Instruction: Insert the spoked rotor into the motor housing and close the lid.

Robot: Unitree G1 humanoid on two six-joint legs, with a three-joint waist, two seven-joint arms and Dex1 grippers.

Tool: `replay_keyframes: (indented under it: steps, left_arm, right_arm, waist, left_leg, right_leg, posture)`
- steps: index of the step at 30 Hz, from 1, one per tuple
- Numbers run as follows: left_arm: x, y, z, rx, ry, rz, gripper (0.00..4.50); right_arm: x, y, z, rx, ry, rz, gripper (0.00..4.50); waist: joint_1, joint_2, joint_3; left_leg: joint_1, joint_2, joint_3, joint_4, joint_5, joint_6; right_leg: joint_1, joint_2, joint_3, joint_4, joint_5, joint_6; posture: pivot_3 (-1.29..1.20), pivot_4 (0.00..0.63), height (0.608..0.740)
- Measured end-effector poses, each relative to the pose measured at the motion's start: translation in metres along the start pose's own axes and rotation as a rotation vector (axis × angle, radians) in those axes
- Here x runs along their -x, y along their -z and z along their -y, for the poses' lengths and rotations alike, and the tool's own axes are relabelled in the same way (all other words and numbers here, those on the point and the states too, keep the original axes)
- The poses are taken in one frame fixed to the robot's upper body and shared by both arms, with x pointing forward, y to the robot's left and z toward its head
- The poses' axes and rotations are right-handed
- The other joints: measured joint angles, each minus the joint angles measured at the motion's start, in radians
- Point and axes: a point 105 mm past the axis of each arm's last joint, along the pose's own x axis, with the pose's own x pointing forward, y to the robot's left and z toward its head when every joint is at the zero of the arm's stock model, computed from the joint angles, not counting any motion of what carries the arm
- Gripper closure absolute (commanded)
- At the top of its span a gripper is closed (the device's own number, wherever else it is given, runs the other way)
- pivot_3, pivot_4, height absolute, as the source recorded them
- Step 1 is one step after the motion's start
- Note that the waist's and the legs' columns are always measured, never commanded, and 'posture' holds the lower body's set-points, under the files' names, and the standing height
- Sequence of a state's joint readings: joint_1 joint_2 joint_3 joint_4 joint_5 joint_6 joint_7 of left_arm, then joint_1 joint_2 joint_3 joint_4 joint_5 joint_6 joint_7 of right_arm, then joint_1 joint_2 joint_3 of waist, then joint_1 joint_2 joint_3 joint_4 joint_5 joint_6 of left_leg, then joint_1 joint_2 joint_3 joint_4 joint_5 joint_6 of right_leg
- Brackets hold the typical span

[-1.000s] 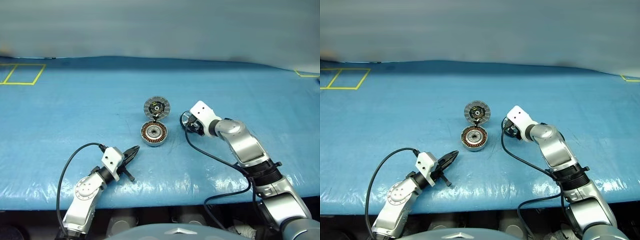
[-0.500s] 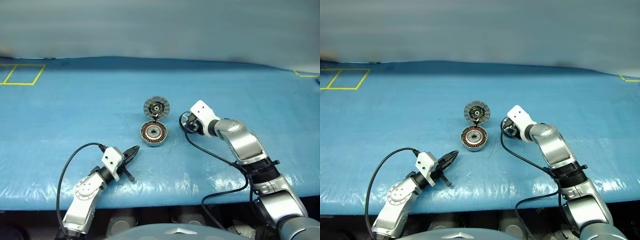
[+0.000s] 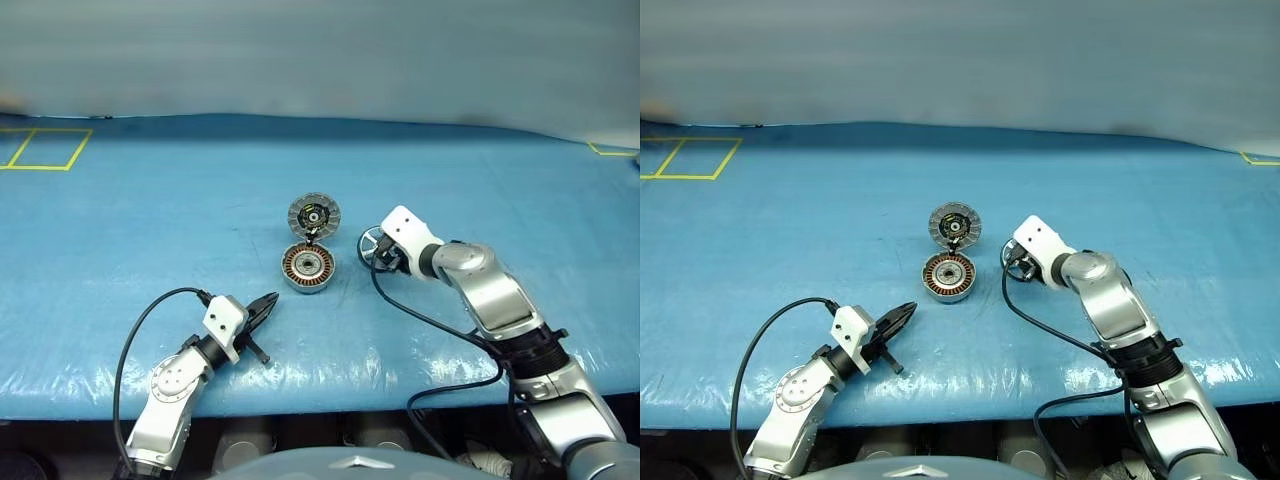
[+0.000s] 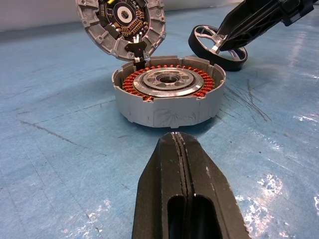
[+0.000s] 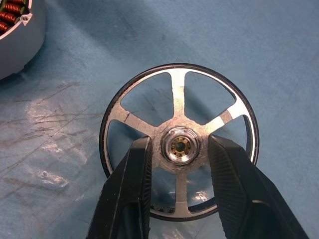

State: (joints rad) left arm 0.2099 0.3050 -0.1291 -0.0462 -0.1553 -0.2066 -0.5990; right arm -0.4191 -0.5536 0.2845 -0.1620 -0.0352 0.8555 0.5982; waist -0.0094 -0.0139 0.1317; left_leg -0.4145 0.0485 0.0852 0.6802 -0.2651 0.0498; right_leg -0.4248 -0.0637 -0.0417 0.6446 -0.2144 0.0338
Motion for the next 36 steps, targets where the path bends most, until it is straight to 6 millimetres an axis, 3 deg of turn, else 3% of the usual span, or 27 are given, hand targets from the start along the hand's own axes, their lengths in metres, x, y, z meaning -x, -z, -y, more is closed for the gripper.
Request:
replay_keyframes:
  steps: [5,10,13,17,19,20,26,36]
  left_arm:
    - [0.0,0.0,0.0,0.001,-0.002,0.002,4.5]
    - [0.0,-0.001,0.0,-0.001,-0.002,0.005,4.5]
    - [0.0,-0.001,0.0,-0.002,0.0,0.006,4.5]
    - [0.0,-0.002,0.0,-0.006,0.011,0.01,4.5]
    - [-0.001,-0.003,0.0,-0.01,0.012,0.015,4.5]
    - [0.0,-0.003,-0.001,-0.012,0.011,0.013,4.5]
    - [-0.001,-0.004,0.0,-0.013,0.01,0.022,4.5]
    - [0.0,-0.003,0.0,-0.008,-0.002,0.019,4.5]
  right_arm:
    - [0.013,-0.005,-0.018,0.009,-0.079,0.024,3.17]
    - [0.041,-0.042,-0.053,0.07,-0.278,0.176,3.21]
    - [0.046,-0.056,-0.064,0.075,-0.32,0.231,3.21]
    - [0.041,-0.082,-0.077,0.071,-0.328,0.295,3.21]
    - [0.038,-0.085,-0.083,0.074,-0.345,0.297,3.21]
    - [0.026,-0.088,-0.084,0.064,-0.336,0.28,3.21]
    - [0.005,-0.083,-0.086,0.057,-0.34,0.231,3.21]
    - [0.001,-0.081,-0.081,0.076,-0.329,0.22,3.21]
  waist:
    - [-0.001,0.001,0.001]
    - [-0.002,0.002,0.002]
    - [-0.002,0.002,0.002]
    - [-0.003,0.003,0.002]
    - [0.001,0.003,0.002]
    - [-0.003,0.003,0.002]
    - [-0.001,0.003,0.002]
    - [-0.002,0.003,0.002]
  left_leg:
    - [-0.003,0.0,0.0,0.0,0.0,0.0]
    - [-0.004,0.0,0.0,0.0,0.0,0.0]
    - [-0.004,0.0,0.0,0.0,0.0,0.0]
    - [-0.003,0.0,0.0,0.001,0.0,0.0]
    - [-0.003,-0.001,-0.002,0.001,0.0,0.0]
    - [-0.003,-0.001,0.0,0.001,-0.001,0.001]
    - [-0.005,-0.002,0.0,0.001,-0.001,0.001]
    - [-0.004,-0.002,0.0,0.001,-0.001,0.001]
  right_leg:
    - [0.0,0.0,0.0,0.0,0.0,0.0]
    - [-0.001,0.0,0.0,0.0,0.0,0.0]
    - [-0.003,0.0,0.0,0.0,0.0,0.0]
    - [-0.004,0.0,0.0,0.0,0.0,0.0]
    - [-0.003,-0.001,-0.002,0.0,0.0,0.0]
    - [-0.003,-0.002,-0.001,0.0,0.0,0.0]
    - [-0.002,-0.002,-0.001,0.0,0.0,0.0]
    - [-0.002,-0.002,-0.001,0.0,0.0,0.0]
  posture:
    - [0.0,0.15,0.74]
    - [0.0,0.15,0.74]
    - [0.0,0.15,0.74]
    - [0.0,0.15,0.74]
    - [0.0,0.15,0.74]
    - [0.0,0.15,0.74]
    - [0.0,0.15,0.74]
    - [0.0,0.15,0.74]
